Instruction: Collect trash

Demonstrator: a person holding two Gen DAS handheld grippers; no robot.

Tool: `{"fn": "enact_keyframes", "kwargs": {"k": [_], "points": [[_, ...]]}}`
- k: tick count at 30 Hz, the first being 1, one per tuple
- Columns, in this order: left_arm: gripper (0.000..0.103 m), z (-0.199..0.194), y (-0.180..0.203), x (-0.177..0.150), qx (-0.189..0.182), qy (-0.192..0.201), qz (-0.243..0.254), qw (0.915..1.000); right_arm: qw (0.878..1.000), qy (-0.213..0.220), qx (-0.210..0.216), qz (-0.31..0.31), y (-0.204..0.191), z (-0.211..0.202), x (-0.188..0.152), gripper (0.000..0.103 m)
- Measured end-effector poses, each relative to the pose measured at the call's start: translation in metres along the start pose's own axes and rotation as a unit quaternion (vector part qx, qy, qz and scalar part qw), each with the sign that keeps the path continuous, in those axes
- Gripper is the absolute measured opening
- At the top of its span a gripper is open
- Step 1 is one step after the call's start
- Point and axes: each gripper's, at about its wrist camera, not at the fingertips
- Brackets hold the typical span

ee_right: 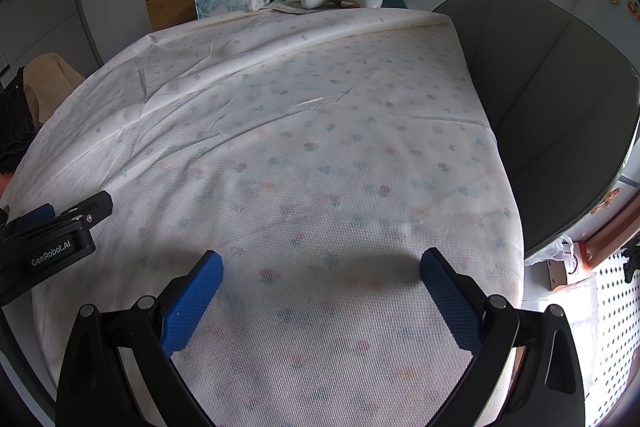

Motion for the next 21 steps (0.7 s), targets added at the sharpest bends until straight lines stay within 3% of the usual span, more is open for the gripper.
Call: {"fn": "enact_keyframes", "kwargs": {"k": [21], "points": [[0.099,0.0000,-0.0001,-0.0001,0.000,0.000,0.000,1.0000,1.000,0.000,0.000,0.000,0.0006,0.0000,0.0008,0.097]]}}
Point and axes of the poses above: each gripper's, at about its wrist camera, not at the fingertips, and z roughly the way its jaws point, y to its right, x to its top, and after that the axes turned 8 degrees about x, right-handed
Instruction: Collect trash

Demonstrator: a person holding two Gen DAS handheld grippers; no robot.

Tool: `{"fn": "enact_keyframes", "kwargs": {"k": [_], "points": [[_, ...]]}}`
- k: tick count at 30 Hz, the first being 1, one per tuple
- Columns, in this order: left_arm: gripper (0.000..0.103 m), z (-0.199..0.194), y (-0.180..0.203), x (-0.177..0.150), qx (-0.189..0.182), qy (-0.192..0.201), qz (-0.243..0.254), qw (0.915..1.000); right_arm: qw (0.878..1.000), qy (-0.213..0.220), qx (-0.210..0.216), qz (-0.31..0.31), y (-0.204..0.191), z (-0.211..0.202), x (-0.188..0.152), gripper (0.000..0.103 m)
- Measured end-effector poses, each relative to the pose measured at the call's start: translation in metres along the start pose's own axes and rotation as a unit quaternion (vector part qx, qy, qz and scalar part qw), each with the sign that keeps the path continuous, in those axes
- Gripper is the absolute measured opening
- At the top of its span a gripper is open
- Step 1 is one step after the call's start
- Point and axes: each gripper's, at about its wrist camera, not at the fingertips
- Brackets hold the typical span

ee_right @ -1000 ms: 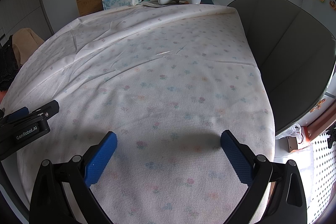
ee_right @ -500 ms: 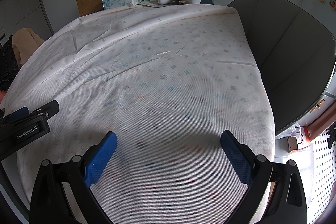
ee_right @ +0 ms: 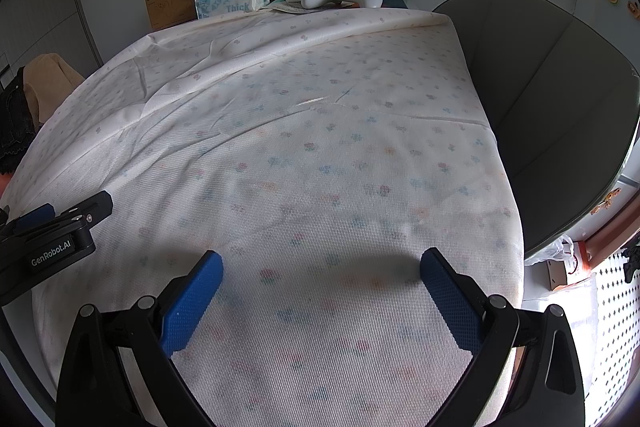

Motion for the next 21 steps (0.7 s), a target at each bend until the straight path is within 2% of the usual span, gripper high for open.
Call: {"fn": "enact_keyframes", "kwargs": {"k": [21], "points": [[0.099,0.0001,0.0006,0.0006,0.000,0.000,0.000,1.0000,1.000,0.000,0.000,0.000,0.0001,-0.0001,0.0002,0.097]]}}
Point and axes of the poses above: each gripper's, at about its wrist camera, not at the fingertips, and z roughly the way its jaws point, y to its right, x to its top, and after that the axes turned 8 degrees about x, right-handed
